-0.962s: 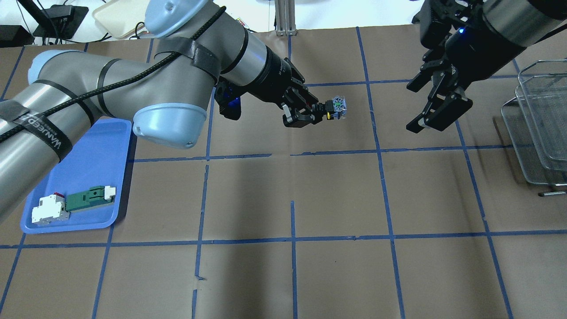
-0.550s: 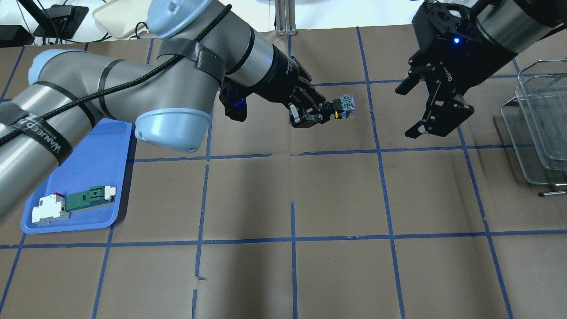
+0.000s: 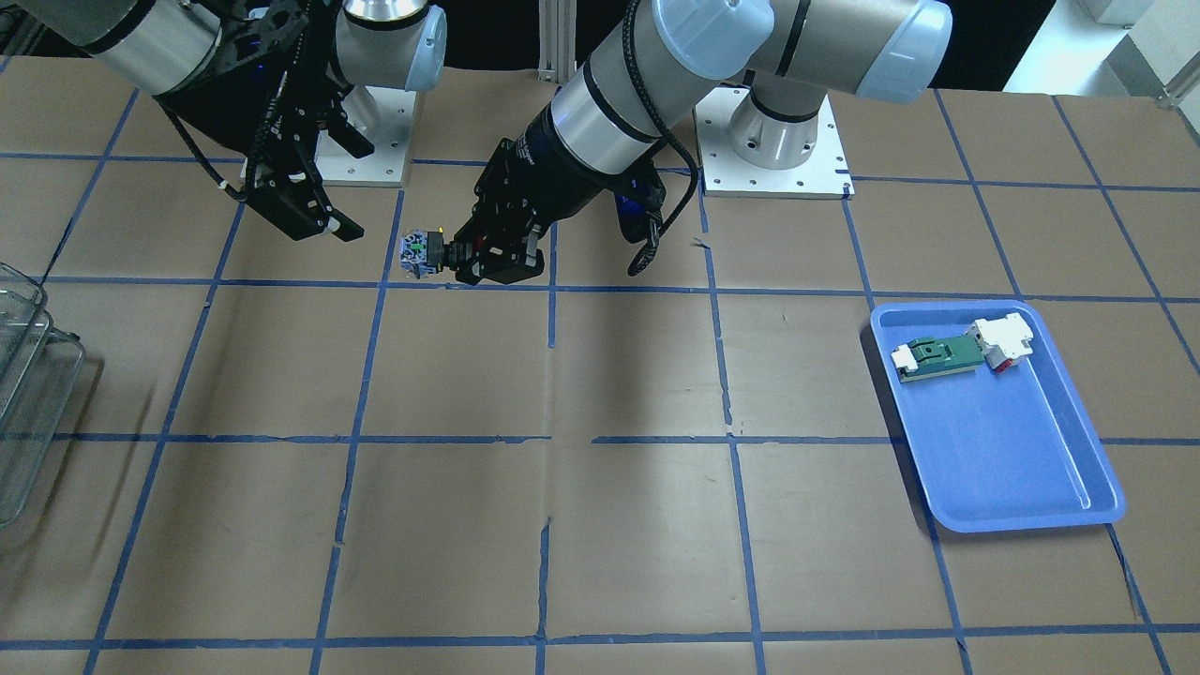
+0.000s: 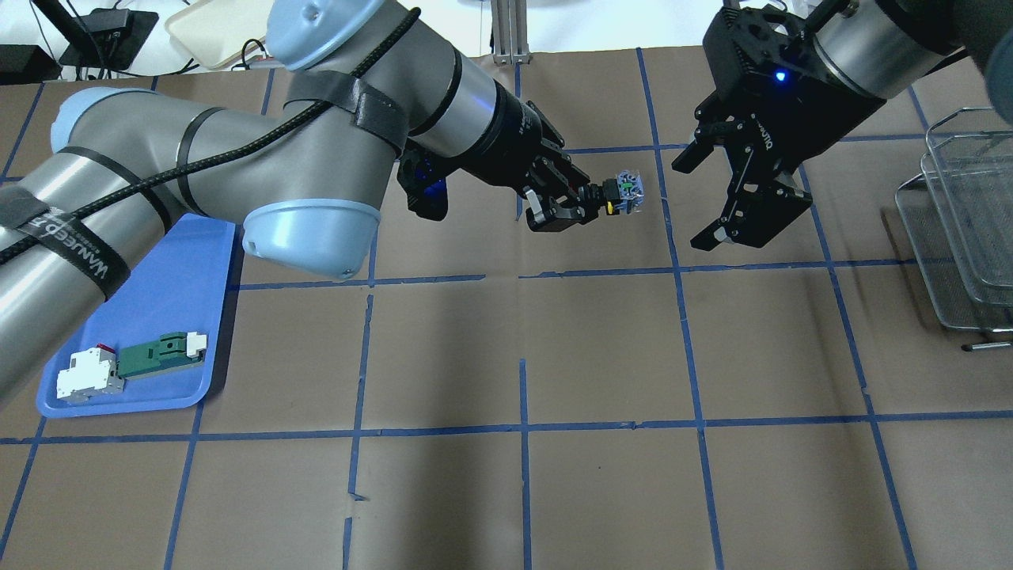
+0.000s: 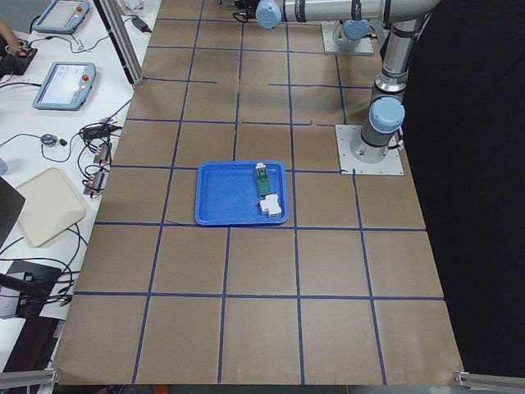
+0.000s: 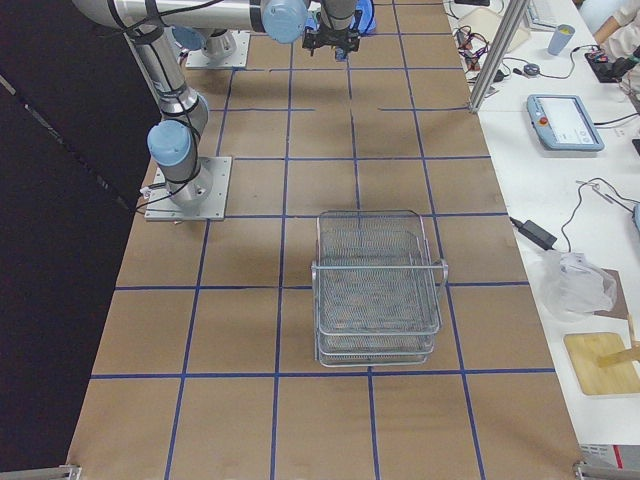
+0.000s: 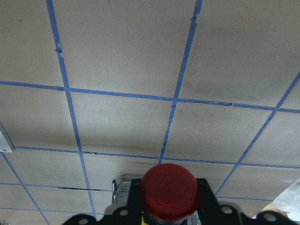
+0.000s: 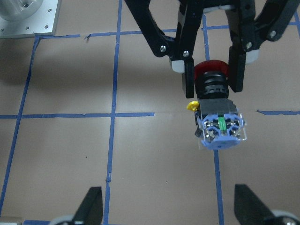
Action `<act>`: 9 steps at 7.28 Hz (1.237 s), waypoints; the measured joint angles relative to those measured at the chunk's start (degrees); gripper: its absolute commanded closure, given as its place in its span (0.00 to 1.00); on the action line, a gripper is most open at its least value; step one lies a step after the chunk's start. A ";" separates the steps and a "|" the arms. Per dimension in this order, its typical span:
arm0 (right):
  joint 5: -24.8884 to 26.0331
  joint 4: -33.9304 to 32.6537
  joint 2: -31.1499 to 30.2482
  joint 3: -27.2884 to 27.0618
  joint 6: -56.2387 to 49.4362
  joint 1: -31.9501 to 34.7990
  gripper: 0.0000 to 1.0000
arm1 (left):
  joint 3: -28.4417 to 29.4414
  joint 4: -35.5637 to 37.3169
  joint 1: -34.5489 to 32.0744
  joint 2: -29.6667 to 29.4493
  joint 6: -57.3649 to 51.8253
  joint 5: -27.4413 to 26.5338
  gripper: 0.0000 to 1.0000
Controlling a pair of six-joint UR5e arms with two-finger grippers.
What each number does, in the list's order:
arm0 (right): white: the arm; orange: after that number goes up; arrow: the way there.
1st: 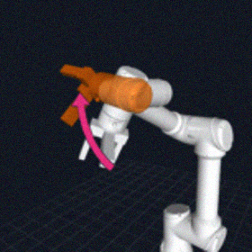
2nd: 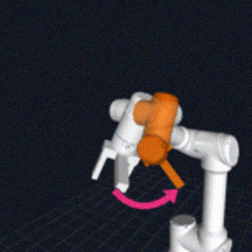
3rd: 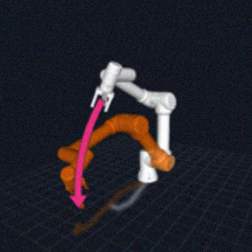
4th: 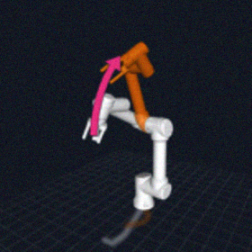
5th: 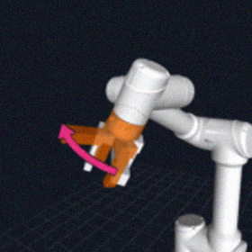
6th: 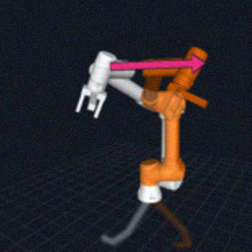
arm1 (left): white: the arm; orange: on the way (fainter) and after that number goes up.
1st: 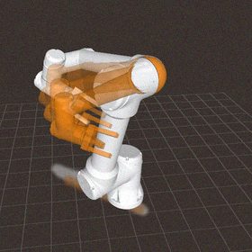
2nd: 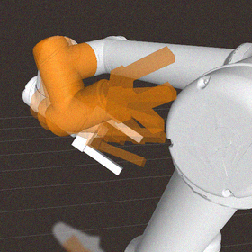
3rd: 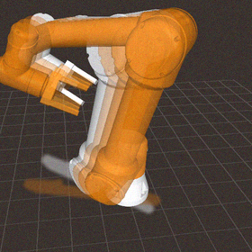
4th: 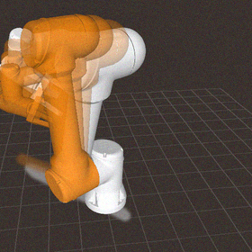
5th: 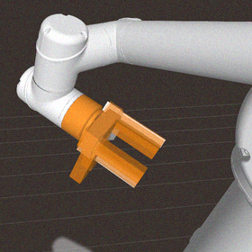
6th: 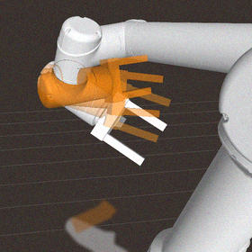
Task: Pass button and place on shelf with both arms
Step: 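Close the right gripper on the button's red cap beside the left gripper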
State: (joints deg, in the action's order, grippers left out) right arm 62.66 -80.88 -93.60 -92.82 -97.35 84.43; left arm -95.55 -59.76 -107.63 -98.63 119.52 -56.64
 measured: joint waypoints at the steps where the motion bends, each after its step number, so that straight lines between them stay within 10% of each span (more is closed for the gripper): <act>1: -1.61 -0.58 0.07 0.19 0.80 0.26 0.00 | 0.00 0.00 -0.20 0.26 0.36 0.31 1.00; 9: -2.60 -4.77 1.71 0.52 5.93 2.89 0.00 | -0.99 -0.84 -0.42 3.82 2.62 4.47 1.00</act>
State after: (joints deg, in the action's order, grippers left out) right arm 60.06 -85.66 -91.88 -92.29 -91.43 87.32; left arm -96.54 -60.61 -108.06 -94.80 122.14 -52.17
